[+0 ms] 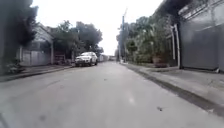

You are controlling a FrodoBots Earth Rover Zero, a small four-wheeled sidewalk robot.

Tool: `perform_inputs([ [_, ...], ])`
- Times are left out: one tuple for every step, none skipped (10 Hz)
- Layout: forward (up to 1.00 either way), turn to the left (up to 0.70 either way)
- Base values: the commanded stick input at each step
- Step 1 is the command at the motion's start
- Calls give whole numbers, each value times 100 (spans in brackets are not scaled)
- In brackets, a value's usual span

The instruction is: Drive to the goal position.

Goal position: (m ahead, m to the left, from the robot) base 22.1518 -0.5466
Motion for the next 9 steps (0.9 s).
perform_inputs([
  [85, 0],
  [85, 0],
  [85, 0],
  [85, 0],
  [85, 0],
  [85, 0],
  [85, 0],
  [85, 0],
  [85, 0],
])
